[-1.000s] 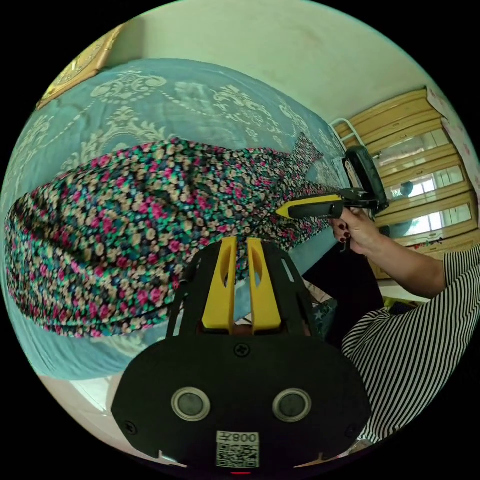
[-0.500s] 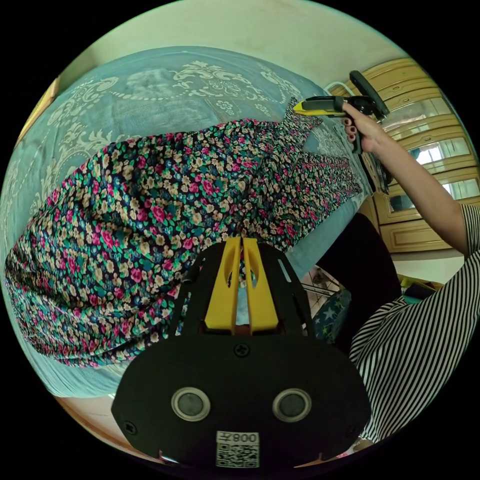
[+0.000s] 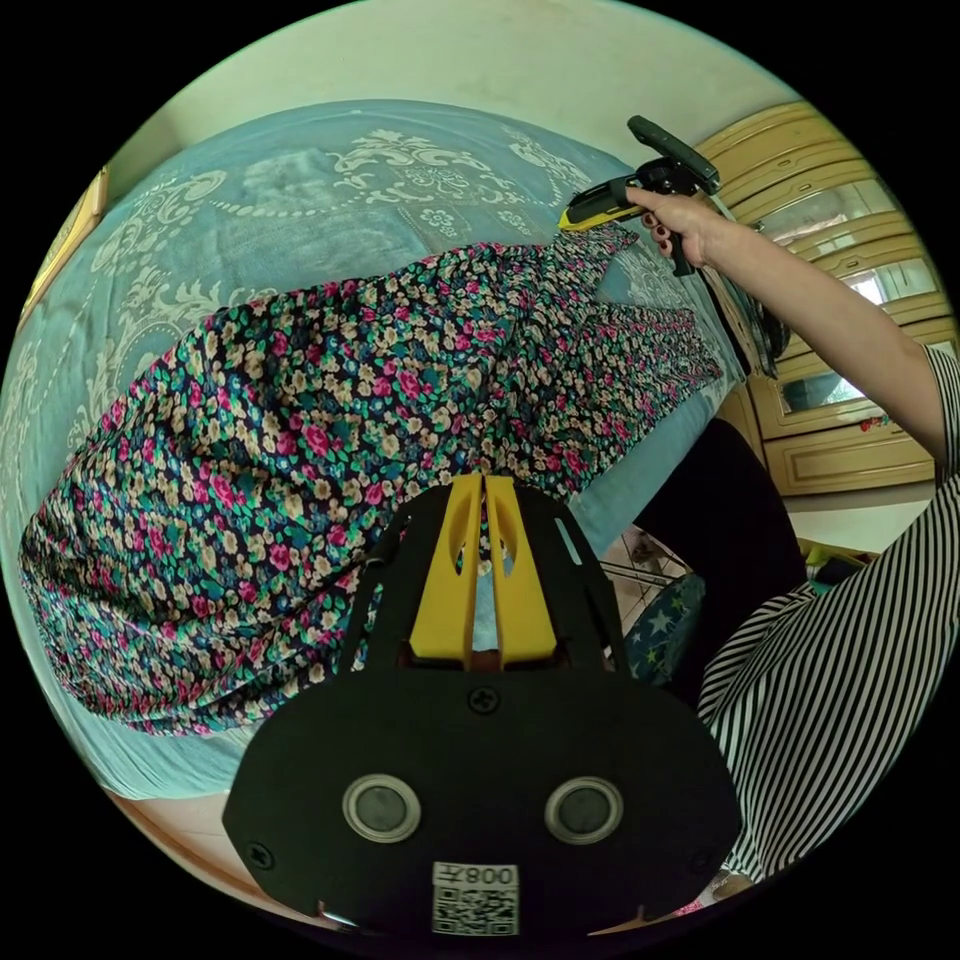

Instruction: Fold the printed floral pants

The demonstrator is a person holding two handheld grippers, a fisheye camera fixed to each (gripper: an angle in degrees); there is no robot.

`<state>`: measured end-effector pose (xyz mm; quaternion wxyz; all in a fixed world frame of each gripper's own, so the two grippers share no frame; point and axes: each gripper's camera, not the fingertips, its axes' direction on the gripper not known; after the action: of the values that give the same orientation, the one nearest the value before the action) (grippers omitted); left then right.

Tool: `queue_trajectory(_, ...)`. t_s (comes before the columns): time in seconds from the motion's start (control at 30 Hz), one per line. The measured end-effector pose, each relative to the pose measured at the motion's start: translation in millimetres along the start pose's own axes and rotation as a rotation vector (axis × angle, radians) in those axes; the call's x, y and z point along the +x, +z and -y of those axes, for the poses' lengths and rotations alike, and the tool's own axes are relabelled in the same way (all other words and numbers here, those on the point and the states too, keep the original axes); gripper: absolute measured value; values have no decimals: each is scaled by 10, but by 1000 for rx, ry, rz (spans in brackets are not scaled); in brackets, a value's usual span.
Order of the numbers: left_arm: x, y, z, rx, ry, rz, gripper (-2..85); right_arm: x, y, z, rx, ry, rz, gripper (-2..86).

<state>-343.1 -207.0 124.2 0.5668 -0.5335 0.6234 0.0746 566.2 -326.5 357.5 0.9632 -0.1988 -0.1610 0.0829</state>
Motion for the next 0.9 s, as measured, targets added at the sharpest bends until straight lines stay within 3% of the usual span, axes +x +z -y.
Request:
queue_trajectory(0.17,180,-54,122,19,1,1,3,90,-255,-206,-10,-14,1,4)
queue_trajectory(0.47,551,-187,364,39,41,0,2,641,-1150,-1151,206,6,237,1)
queue_trajectory(0.7,924,-229,545,-23,111,50,2,1175,-1588,-2254,326,33,381,1)
queue_trajectory(0.9,1179,-87,681,-120,122,97,3,1427,-1522,-3011,295,39,393,1)
